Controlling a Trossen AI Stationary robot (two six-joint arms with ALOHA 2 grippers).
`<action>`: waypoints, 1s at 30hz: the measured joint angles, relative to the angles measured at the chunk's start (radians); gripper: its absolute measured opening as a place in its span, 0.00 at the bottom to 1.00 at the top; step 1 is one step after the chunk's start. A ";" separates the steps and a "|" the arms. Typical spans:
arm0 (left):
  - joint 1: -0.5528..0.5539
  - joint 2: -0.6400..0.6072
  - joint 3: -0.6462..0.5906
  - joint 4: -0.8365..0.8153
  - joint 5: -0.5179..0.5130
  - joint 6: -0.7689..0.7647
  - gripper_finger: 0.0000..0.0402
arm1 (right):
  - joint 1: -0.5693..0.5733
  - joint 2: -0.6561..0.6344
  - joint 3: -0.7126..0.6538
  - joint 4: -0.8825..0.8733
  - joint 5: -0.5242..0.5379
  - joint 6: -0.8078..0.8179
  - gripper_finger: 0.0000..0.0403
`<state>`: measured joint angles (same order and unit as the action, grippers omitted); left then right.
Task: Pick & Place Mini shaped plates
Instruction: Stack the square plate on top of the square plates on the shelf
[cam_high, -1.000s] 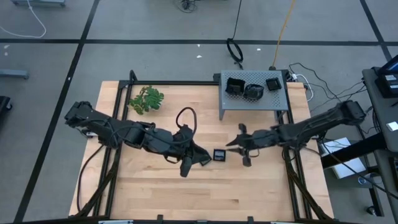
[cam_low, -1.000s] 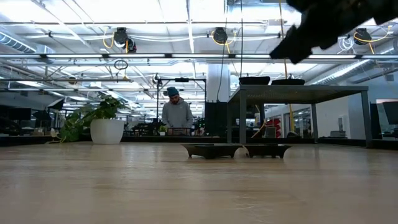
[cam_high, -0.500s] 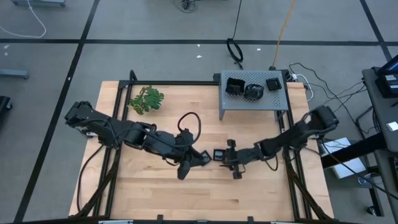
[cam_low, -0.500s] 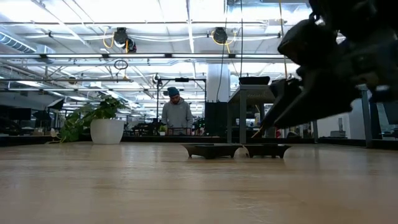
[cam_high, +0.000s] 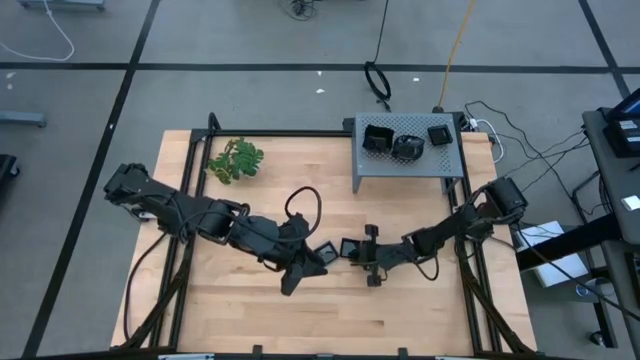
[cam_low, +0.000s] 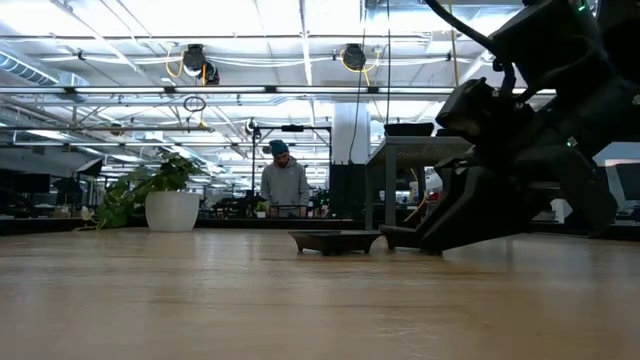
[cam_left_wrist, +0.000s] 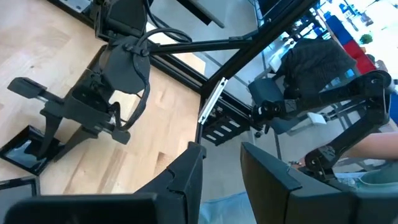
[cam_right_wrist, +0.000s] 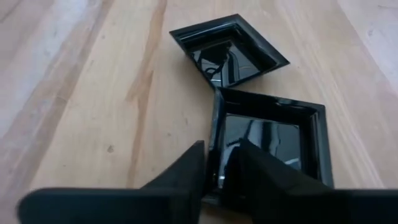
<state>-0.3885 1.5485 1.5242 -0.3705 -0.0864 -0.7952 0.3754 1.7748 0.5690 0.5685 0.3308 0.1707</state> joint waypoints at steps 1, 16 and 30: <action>-0.002 0.000 0.000 0.000 0.000 0.000 0.28 | 0.002 0.000 0.000 0.000 -0.001 0.000 0.18; -0.023 0.000 0.000 0.000 -0.002 0.001 0.28 | 0.026 -0.243 -0.006 -0.001 -0.028 -0.009 0.00; -0.020 0.000 0.000 0.001 -0.002 0.075 0.28 | -0.064 -0.909 -0.004 -0.297 -0.014 -0.062 0.01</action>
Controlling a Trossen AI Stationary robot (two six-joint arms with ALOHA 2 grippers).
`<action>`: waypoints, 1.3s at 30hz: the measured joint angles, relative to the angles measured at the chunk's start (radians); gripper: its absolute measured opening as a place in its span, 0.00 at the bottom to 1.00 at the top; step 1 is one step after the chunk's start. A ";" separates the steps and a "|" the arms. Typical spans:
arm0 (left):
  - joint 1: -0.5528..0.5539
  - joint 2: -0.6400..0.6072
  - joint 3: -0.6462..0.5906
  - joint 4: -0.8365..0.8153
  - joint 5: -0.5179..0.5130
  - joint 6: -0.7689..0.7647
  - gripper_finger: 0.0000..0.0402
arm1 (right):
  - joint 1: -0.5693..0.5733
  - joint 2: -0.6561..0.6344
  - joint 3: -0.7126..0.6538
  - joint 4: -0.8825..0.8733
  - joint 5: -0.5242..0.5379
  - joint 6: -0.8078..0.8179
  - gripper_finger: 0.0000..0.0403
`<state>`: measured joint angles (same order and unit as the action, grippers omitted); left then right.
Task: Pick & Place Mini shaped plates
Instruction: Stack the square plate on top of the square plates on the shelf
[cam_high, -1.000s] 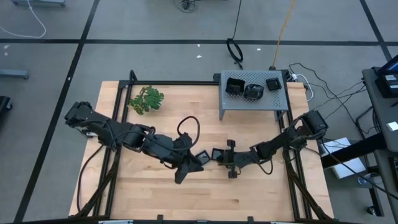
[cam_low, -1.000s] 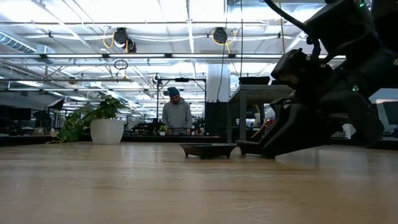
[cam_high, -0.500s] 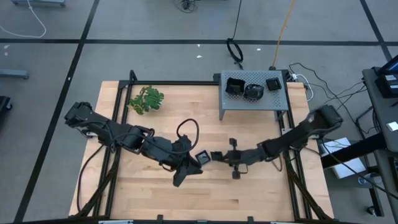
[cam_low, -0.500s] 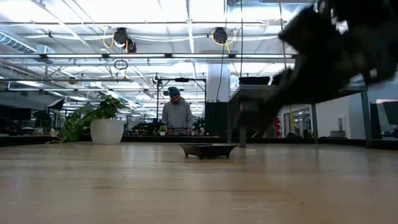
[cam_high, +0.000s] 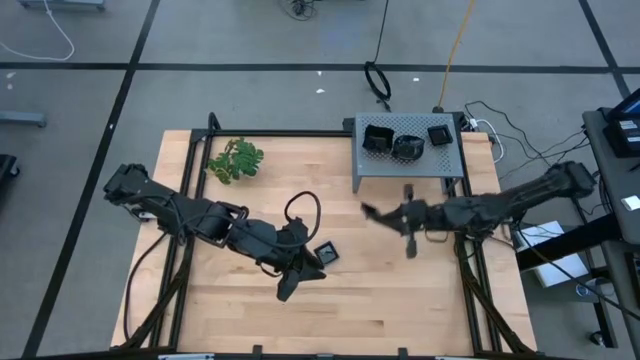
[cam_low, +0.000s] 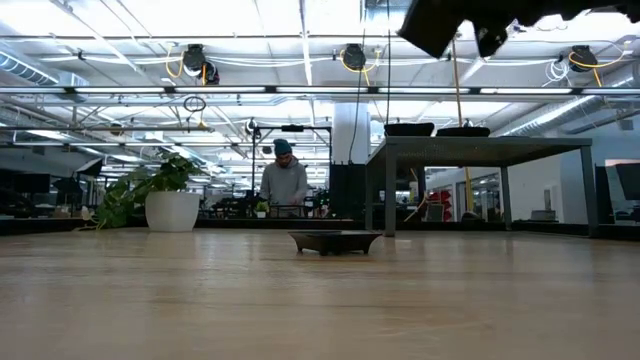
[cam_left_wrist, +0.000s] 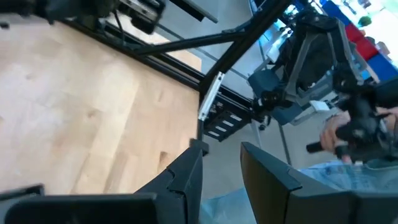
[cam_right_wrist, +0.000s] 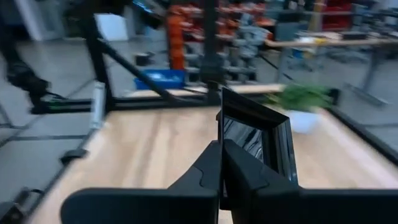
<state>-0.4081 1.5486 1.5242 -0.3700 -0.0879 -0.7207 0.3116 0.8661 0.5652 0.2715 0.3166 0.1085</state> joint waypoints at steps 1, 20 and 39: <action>0.006 0.000 0.000 0.000 0.000 0.012 0.28 | -0.018 -0.043 0.001 -0.062 0.012 0.003 0.01; 0.277 -0.011 0.000 0.071 -0.002 0.195 0.28 | -0.499 -0.164 0.473 -1.032 0.575 0.156 0.01; 0.559 -0.129 -0.001 0.106 0.004 0.285 0.28 | -0.885 0.105 0.462 -1.107 0.351 0.264 0.01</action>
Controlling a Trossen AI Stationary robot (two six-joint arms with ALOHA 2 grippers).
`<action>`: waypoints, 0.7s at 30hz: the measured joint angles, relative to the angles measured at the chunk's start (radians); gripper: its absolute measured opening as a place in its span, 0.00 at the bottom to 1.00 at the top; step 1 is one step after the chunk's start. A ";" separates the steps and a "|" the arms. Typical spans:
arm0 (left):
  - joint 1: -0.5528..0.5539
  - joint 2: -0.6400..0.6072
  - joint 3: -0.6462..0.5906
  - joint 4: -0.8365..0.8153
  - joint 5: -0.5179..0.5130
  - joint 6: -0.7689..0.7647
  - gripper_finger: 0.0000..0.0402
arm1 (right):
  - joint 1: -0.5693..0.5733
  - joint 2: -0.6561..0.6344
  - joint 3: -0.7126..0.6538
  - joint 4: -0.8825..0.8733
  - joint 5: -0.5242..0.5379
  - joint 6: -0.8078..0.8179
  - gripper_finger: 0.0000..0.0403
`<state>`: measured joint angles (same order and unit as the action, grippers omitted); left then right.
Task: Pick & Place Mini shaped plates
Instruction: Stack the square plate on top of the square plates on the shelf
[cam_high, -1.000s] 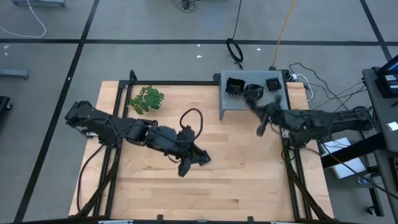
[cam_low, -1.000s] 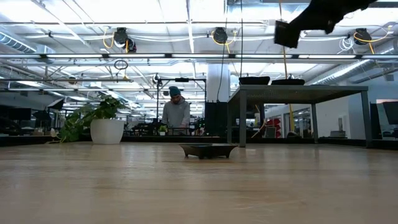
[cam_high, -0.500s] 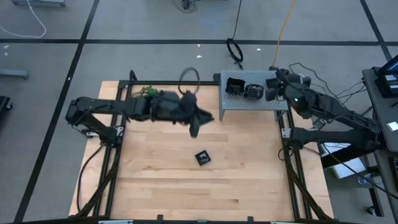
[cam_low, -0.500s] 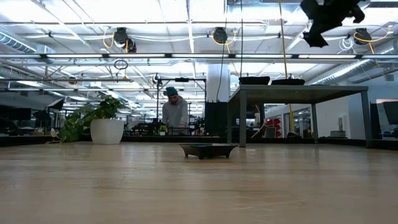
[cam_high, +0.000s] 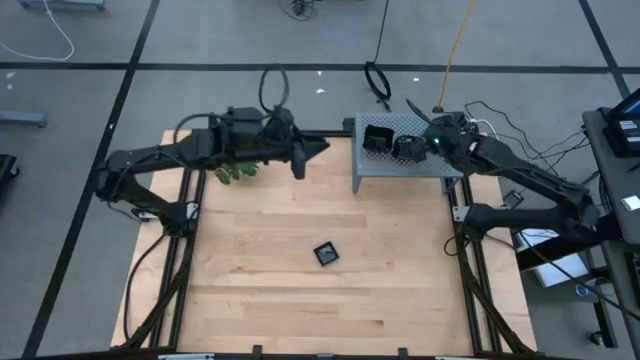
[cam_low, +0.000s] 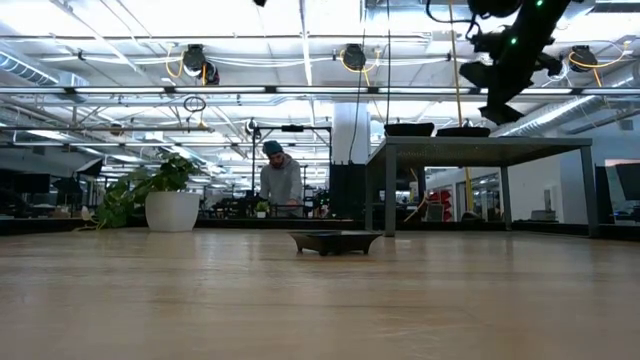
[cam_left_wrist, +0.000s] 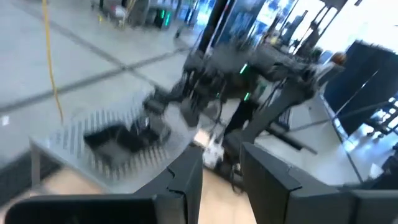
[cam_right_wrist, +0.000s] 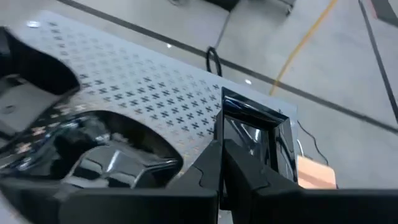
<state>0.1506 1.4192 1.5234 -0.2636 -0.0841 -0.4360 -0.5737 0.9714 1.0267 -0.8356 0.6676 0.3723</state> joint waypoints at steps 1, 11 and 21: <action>0.004 -0.003 0.001 0.015 0.001 0.017 0.28 | -0.010 0.013 0.000 0.000 0.000 0.009 0.01; 0.014 -0.078 0.002 -0.031 0.007 0.109 0.28 | -0.081 0.081 0.000 -0.006 0.009 -0.090 0.01; 0.015 -0.095 0.001 -0.057 0.006 0.120 0.28 | -0.108 0.090 0.000 -0.005 0.007 -0.124 0.01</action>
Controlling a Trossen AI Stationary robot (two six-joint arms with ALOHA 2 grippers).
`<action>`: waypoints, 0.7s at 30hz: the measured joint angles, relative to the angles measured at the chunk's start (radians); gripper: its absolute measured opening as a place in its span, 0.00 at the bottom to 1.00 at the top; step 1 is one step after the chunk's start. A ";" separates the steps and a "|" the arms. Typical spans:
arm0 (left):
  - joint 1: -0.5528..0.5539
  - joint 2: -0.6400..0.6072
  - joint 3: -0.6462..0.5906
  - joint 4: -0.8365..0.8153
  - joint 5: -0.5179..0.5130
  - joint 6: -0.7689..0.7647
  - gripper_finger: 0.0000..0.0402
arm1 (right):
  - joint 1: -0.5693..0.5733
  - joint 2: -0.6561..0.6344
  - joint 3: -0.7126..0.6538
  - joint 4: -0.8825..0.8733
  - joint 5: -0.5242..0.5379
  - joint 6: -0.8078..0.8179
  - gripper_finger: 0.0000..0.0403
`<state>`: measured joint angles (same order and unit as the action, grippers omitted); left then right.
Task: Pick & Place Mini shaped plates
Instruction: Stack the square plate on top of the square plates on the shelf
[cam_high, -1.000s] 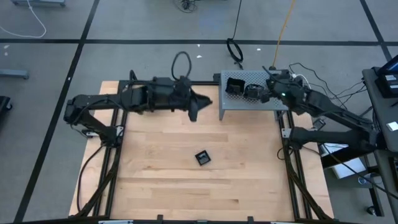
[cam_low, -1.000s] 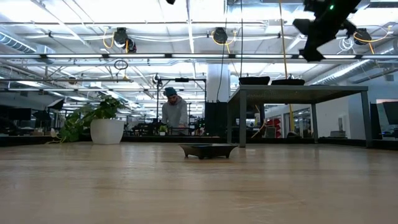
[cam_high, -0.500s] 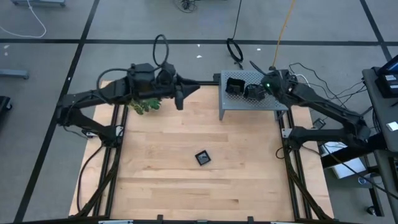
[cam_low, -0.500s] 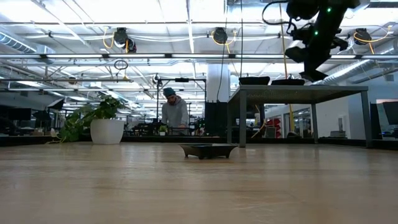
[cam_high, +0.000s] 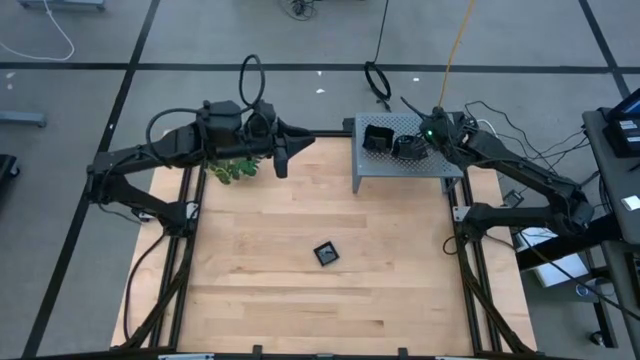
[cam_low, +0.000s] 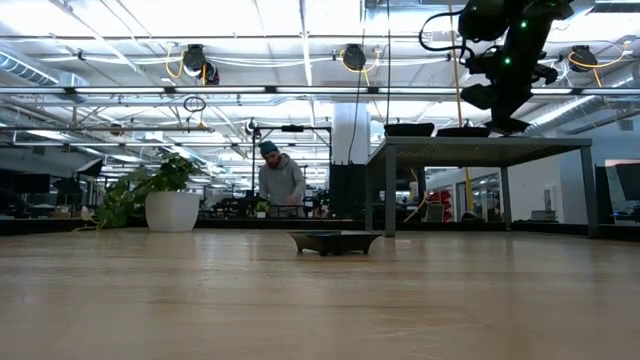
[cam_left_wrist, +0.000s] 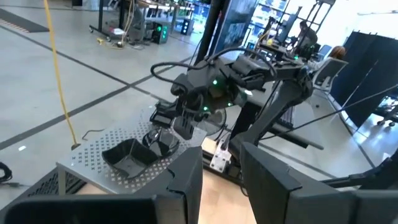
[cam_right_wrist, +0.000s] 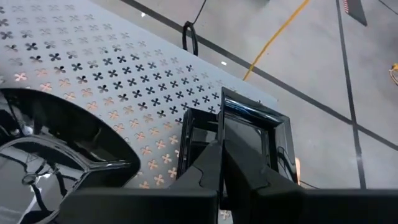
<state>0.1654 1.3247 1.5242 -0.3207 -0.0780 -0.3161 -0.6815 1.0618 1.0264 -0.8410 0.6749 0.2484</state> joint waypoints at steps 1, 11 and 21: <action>0.000 -0.001 0.000 0.001 0.000 0.000 0.28 | 0.000 0.000 0.000 0.000 -0.006 -0.005 0.01; 0.000 -0.002 0.000 0.002 0.000 0.000 0.28 | 0.000 0.000 0.000 -0.002 -0.021 -0.024 0.01; 0.000 -0.002 0.000 0.002 0.000 0.000 0.28 | 0.000 0.000 0.000 -0.002 -0.059 -0.028 0.01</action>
<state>0.1654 1.3231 1.5242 -0.3191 -0.0784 -0.3164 -0.6811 1.0618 1.0264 -0.8425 0.6155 0.2207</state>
